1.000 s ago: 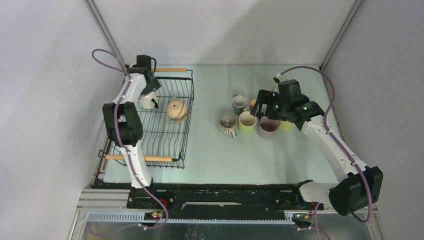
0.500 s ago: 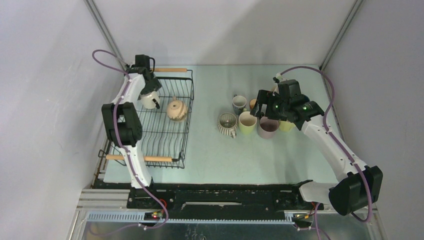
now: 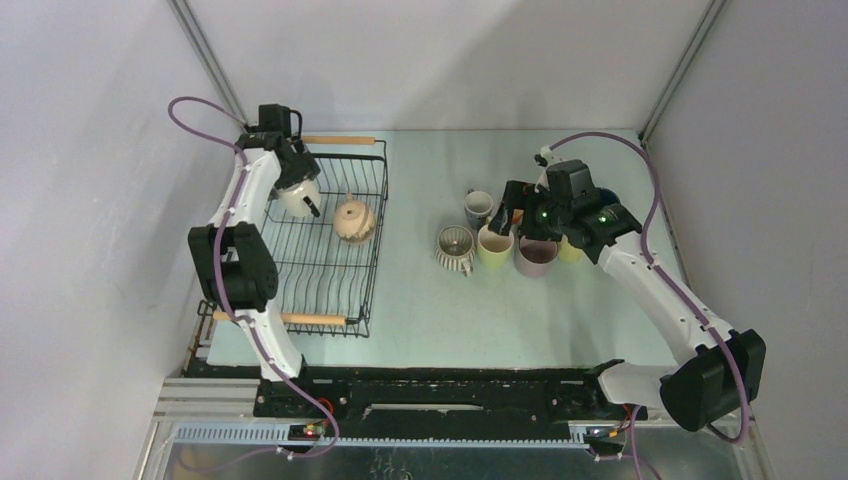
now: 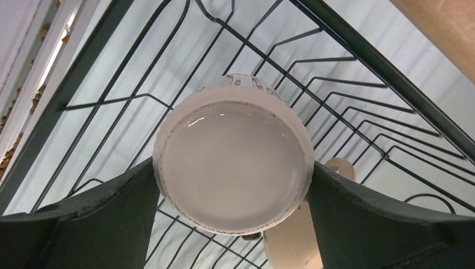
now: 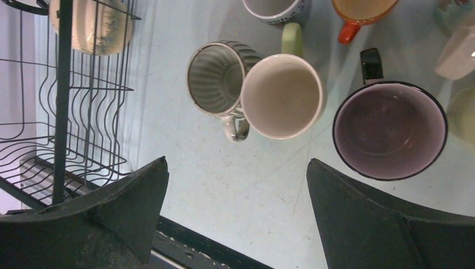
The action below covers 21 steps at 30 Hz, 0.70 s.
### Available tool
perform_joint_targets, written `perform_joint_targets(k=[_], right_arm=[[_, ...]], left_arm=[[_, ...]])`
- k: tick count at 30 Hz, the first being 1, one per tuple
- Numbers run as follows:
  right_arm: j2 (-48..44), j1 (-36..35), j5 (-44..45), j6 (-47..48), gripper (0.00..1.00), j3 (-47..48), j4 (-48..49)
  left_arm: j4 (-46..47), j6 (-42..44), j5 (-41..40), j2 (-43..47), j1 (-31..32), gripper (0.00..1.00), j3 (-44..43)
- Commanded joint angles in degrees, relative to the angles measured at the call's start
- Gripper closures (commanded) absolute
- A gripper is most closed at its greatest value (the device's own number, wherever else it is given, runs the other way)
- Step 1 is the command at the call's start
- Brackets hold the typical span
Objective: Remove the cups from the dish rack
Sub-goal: Unload the cup from the dish rack.
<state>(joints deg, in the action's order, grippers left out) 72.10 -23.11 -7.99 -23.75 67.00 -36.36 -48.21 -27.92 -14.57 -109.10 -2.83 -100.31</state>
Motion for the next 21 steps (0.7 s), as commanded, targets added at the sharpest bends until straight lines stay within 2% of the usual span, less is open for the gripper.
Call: perform_joint_targets(k=[1,10,21], right_arm=[[-0.7,-1.6,-1.4,-2.1,0.0,0.0,3.7],[0.2,-4.4,-4.3,-5.9,0.0,-0.1,9.4],[4.4,-7.0,-9.8,-11.3,0.0,-0.1,21.4]], left_arm=[[0.9,1.0,0.0,6.7,0.6,0.9,0.6],[-1.9,1.2,2.3,11.1,2.3,0.93,0.4],[-5.2,1.1,8.2,16.0,5.2,0.94,0.4]])
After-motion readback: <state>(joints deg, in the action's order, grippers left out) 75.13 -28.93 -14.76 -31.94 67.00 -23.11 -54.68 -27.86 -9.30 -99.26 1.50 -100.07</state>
